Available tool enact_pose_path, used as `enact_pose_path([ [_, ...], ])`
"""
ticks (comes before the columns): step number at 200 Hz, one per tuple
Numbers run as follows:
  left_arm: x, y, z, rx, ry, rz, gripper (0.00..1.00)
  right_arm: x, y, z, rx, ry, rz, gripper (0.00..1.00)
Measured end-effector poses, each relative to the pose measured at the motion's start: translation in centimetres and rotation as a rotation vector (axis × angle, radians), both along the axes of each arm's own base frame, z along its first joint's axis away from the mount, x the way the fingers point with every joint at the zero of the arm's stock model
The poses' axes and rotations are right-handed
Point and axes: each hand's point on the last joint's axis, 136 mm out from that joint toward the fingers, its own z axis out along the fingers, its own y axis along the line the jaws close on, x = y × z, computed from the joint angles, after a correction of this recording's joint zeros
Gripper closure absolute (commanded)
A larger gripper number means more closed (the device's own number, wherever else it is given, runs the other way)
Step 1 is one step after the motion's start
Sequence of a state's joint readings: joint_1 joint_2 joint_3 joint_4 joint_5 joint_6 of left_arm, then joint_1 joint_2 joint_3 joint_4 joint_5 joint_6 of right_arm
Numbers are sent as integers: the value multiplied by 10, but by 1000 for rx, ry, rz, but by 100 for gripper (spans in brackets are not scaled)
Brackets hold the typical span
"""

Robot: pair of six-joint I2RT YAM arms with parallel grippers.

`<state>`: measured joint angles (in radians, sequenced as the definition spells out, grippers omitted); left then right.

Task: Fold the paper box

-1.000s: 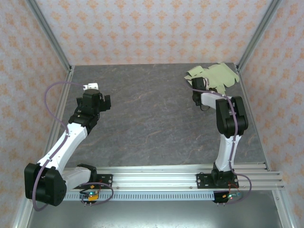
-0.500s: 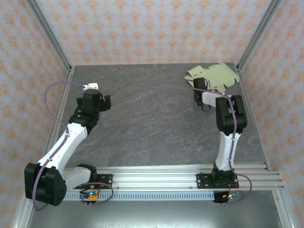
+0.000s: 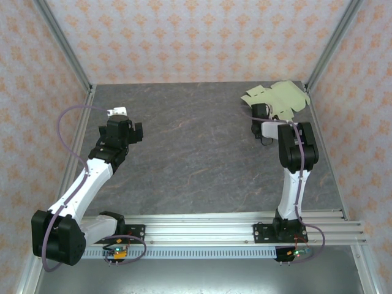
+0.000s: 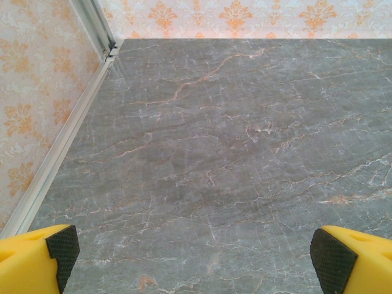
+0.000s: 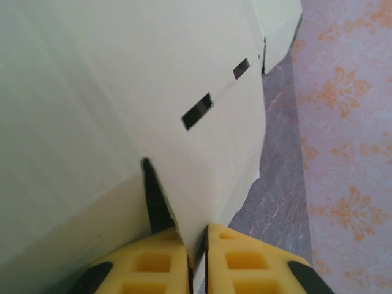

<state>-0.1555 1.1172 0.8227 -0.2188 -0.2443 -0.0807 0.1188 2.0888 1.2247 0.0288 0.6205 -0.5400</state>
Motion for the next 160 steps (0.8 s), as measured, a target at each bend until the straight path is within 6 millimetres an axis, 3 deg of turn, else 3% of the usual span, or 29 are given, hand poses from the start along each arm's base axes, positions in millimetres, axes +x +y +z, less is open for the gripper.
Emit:
enact_pose_path([
  [36,0,1,0,-4,-3,7,0,-3,-4,12,-19,-59,-2,95],
  [71,-1,0,2,-56,-24,34,0,-8,3,59,4,-175,4,97],
  [119,1,-9,7,-196,-76,51,0,-20,35,140,177,-379,31,97],
  [160,7,-22,11,-269,-104,20,0,-17,76,177,482,-401,102,100],
])
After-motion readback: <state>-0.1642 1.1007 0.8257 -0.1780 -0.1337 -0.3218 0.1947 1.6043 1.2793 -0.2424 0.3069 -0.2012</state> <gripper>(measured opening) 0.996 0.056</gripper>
